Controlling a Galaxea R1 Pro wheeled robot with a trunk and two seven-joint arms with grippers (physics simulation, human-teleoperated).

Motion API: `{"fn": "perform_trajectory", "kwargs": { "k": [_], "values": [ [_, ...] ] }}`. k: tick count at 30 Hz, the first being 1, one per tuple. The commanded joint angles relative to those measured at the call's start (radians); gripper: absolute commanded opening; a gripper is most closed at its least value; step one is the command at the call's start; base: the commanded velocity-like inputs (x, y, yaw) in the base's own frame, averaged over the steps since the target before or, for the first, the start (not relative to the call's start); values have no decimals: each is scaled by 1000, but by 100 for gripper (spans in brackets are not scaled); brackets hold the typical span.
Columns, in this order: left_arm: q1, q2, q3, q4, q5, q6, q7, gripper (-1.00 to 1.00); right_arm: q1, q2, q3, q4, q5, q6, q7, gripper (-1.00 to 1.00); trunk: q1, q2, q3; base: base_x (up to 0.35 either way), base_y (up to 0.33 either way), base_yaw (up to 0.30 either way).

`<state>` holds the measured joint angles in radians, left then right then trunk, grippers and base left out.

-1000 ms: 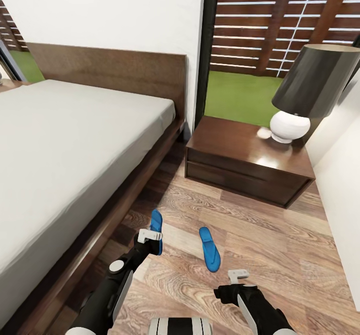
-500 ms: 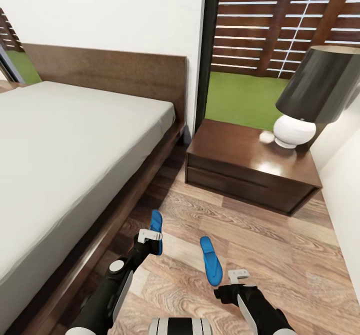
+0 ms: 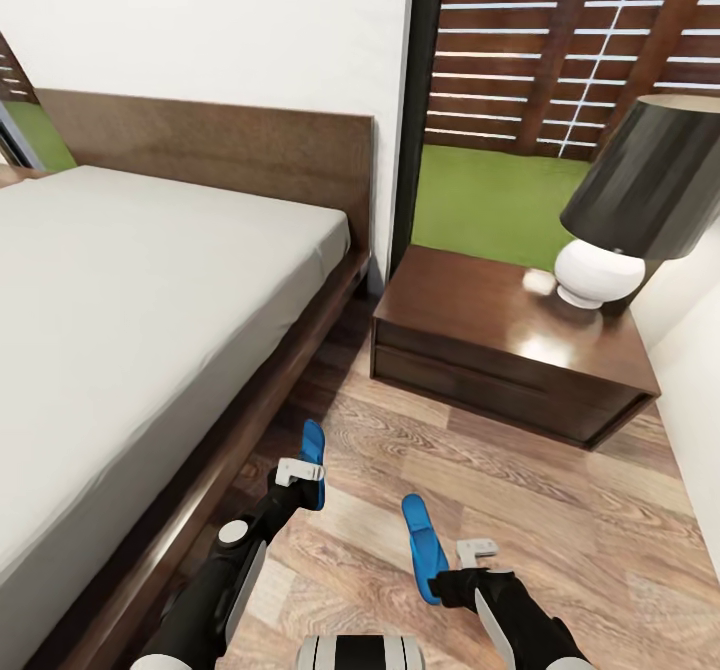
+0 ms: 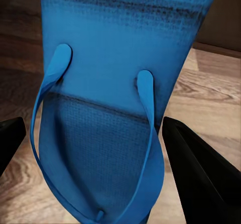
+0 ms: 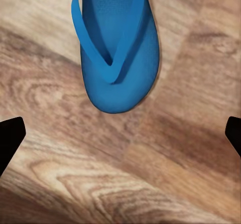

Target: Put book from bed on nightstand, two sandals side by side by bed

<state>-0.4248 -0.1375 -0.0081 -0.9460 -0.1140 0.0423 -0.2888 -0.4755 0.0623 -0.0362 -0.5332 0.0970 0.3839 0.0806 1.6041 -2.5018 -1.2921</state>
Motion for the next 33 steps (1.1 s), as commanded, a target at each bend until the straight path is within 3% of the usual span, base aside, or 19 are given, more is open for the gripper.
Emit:
{"fn": "perform_trajectory", "kwargs": {
  "k": [1, 33],
  "values": [
    [0, -1, 2, -2, -10, 4, -4, -100, 0, 1, -4, -2, 10, 6, 7, 100, 0, 0, -1, 36, 0, 0],
    [0, -1, 2, -1, -10, 4, -4, -100, 0, 1, -4, -2, 10, 6, 7, 100, 0, 0, -1, 76, 0, 0]
  ]
}}
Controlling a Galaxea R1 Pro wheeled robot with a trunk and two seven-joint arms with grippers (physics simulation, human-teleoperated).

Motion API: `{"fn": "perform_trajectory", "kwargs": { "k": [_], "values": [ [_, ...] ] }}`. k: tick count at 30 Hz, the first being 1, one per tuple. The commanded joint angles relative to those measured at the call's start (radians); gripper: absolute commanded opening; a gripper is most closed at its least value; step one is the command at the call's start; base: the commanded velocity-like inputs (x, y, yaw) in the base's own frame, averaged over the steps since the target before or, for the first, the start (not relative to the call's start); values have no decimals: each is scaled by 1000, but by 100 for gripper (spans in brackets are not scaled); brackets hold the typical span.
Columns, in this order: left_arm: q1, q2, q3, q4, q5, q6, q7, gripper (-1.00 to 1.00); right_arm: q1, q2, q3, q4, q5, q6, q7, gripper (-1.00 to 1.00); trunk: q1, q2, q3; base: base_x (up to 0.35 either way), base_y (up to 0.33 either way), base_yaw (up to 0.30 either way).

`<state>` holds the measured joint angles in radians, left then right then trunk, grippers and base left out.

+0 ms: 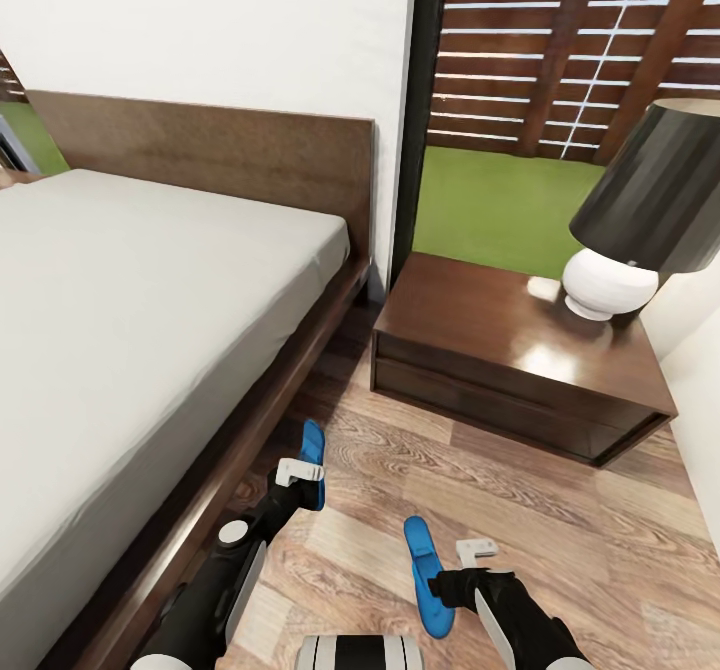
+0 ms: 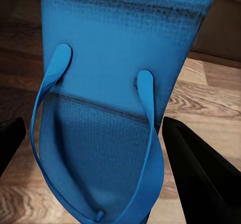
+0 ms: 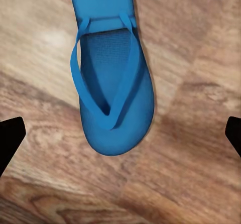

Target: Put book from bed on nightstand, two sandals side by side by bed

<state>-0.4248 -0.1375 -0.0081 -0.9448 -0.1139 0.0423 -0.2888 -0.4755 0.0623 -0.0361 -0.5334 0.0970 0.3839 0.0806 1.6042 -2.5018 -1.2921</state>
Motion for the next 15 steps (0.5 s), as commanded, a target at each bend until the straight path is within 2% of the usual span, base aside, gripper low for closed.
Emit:
{"fn": "perform_trajectory", "kwargs": {
  "k": [1, 15],
  "values": [
    [0, -1, 2, -2, -10, 4, -4, -100, 0, 1, -4, -2, 10, 6, 7, 100, 0, 0, -1, 2, 0, 0],
    [0, -1, 2, -2, -10, 4, -4, -100, 0, 1, -5, -2, 10, 6, 7, 100, 6, -3, -51, 0, 0, 0]
  ]
}}
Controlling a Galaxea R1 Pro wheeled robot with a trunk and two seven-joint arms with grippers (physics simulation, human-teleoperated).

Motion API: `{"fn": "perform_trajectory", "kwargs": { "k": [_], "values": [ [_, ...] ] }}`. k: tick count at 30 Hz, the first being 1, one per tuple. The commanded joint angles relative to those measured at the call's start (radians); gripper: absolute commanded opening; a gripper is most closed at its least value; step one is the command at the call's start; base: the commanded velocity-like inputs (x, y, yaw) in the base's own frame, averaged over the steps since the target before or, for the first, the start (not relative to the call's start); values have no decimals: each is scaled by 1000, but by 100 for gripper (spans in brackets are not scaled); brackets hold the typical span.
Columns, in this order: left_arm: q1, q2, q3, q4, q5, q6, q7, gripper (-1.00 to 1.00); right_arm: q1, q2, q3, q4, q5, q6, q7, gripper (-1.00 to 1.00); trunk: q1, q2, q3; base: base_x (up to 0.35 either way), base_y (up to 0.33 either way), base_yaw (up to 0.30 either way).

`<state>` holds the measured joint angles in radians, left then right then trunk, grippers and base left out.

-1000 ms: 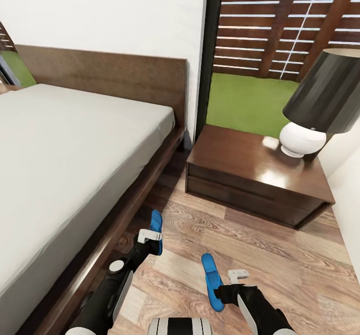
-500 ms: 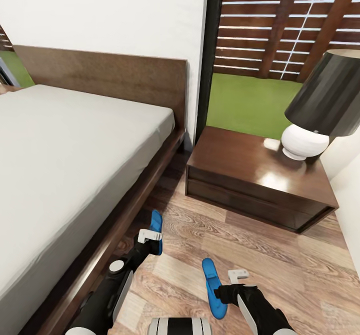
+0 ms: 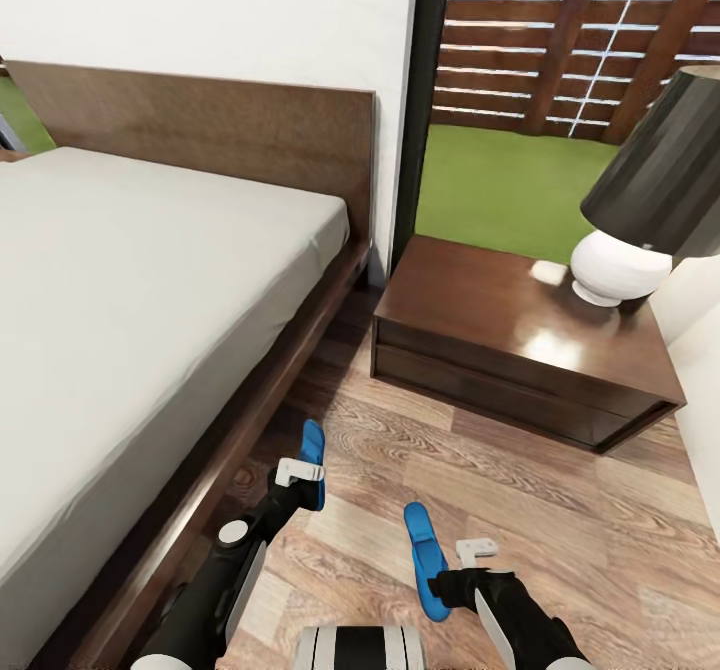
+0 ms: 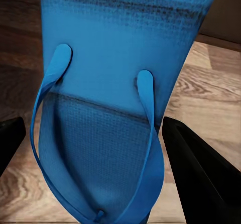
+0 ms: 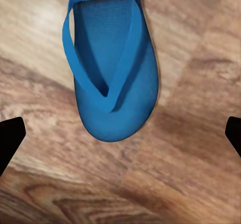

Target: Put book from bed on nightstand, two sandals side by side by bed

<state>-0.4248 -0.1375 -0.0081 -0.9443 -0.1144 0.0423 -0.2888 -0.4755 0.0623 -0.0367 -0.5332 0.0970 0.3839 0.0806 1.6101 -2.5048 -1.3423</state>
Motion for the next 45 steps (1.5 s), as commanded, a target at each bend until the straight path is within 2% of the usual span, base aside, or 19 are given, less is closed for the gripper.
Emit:
{"fn": "perform_trajectory", "kwargs": {
  "k": [1, 33, 45],
  "values": [
    [0, -1, 2, -2, -10, 4, -4, -100, 0, 1, -4, -2, 10, 6, 7, 100, 0, -1, -5, 0, 0, 0],
    [0, -1, 1, -2, -10, 4, -4, -100, 0, 1, -3, -2, 10, 6, 7, 100, 15, -8, -128, 0, 0, 0],
    [0, -1, 2, -2, -10, 4, -4, -100, 0, -1, -2, -14, 11, -9, 13, 100, 15, -8, -128, 0, 0, 0]
  ]
}}
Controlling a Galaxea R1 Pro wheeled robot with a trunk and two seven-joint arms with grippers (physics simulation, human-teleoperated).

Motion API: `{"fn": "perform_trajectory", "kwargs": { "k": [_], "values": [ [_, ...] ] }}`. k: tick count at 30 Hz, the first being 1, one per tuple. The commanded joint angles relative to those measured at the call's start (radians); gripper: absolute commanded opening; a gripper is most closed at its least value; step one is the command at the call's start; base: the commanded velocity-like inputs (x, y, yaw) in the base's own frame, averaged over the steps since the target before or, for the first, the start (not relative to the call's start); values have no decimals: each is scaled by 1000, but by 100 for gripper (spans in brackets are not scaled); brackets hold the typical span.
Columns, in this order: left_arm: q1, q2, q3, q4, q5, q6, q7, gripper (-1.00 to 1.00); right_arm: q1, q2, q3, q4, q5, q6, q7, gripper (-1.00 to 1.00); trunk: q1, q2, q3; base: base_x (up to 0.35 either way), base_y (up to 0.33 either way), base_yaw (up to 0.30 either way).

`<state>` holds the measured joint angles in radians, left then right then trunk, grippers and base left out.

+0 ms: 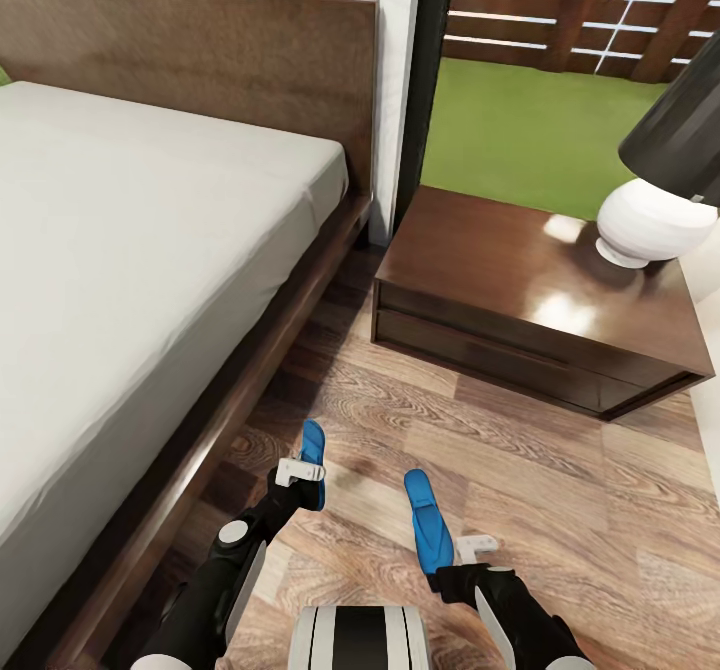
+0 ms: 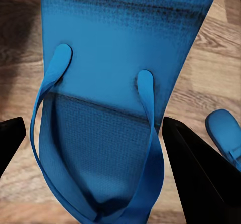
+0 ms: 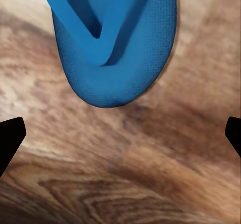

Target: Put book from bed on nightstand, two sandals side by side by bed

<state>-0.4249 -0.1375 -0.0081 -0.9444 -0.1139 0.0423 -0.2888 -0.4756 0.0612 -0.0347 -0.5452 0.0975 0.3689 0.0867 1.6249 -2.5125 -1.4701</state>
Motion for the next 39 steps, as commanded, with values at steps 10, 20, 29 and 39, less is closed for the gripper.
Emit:
{"fn": "perform_trajectory", "kwargs": {
  "k": [10, 20, 29, 39],
  "values": [
    [0, -1, 2, -2, -10, 4, -4, -100, 0, 0, -4, -2, 10, 5, 7, 100, 0, 0, -1, 51, 0, 0],
    [0, -1, 2, -2, -10, 4, -4, -100, 0, 2, -4, -2, 10, 5, 7, 100, 0, 0, -1, 98, 0, 0],
    [0, -1, 2, -2, -10, 4, -4, -100, 0, 2, -4, -2, 10, 5, 7, 100, 0, 0, -1, 119, 20, 0],
    [0, -1, 2, -2, -10, 4, -4, -100, 0, 2, -4, -2, 10, 5, 7, 100, 0, 0, -5, 9, 2, 0]
  ]
}}
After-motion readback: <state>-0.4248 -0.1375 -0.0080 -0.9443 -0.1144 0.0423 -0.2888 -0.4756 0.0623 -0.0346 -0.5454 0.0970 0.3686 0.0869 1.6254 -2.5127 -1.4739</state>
